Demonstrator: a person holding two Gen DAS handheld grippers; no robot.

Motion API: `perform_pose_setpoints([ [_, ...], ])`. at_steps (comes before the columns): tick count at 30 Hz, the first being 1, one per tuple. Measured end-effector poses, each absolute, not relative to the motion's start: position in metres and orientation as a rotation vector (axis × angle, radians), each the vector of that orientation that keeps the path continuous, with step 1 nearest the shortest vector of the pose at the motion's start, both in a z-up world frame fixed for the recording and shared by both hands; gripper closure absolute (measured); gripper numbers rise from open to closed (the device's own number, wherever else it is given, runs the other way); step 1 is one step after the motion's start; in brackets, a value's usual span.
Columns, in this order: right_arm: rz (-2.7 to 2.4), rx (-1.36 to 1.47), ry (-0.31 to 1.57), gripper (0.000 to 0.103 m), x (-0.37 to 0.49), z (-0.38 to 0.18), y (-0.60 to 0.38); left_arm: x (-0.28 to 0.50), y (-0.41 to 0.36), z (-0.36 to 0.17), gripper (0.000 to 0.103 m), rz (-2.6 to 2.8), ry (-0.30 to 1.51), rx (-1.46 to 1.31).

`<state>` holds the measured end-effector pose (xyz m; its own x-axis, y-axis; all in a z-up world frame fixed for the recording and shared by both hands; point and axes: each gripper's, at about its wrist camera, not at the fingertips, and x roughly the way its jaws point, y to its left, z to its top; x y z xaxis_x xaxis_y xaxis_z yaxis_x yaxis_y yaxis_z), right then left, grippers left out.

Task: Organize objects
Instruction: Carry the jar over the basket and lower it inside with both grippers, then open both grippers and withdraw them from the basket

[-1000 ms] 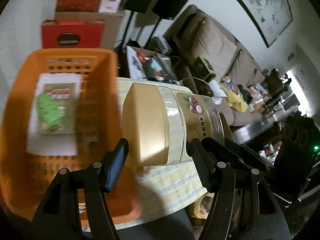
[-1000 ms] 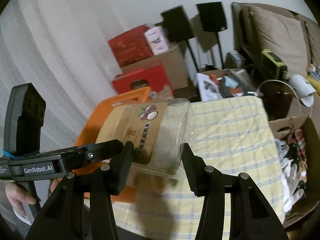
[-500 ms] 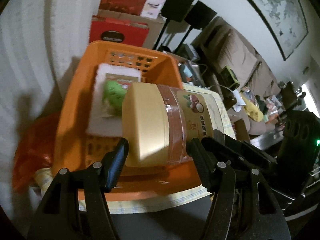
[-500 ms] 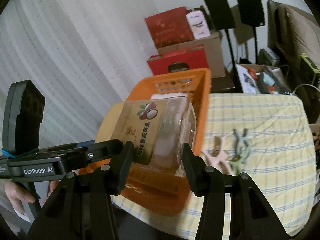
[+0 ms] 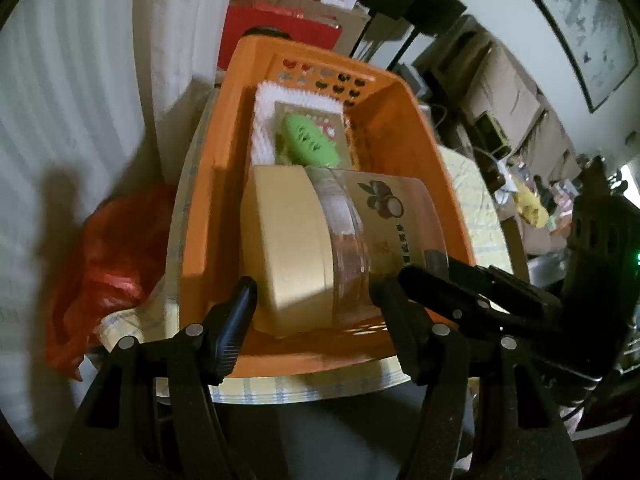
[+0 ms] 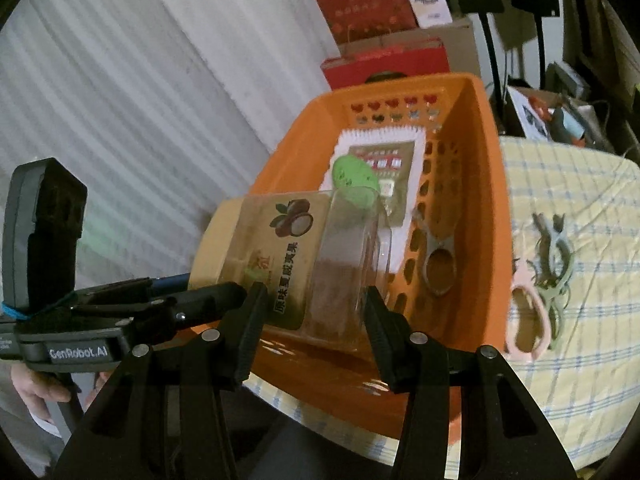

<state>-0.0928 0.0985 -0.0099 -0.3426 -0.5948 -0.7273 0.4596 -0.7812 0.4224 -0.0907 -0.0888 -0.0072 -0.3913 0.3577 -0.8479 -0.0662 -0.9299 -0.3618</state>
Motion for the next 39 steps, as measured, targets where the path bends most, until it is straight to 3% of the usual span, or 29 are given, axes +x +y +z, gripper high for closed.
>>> perform_pose_setpoints([
  [13, -2.105, 1.342, -0.158, 0.054, -0.096, -0.031, 0.089, -0.095, -0.09, -0.021, 0.043, 2.362, -0.349, -1.619],
  [17, -2.076, 1.363, -0.154, 0.063, -0.094, -0.034, 0.087, -0.092, -0.097, -0.008, 0.033, 2.385, -0.414, -1.551],
  [29, -2.056, 1.343, -0.12, 0.063, -0.091, -0.033, 0.084, -0.085, -0.084, 0.025, 0.023, 2.426, -0.412, -1.431],
  [32, -2.105, 1.302, -0.123, 0.062, -0.089, -0.021, 0.096, -0.085, -0.078, 0.028, 0.016, 2.421, -0.423, -1.413],
  [39, -2.259, 1.214, -0.117, 0.047, -0.092, 0.016, 0.141, -0.088, -0.059, 0.029, 0.011, 2.417, -0.408, -1.398],
])
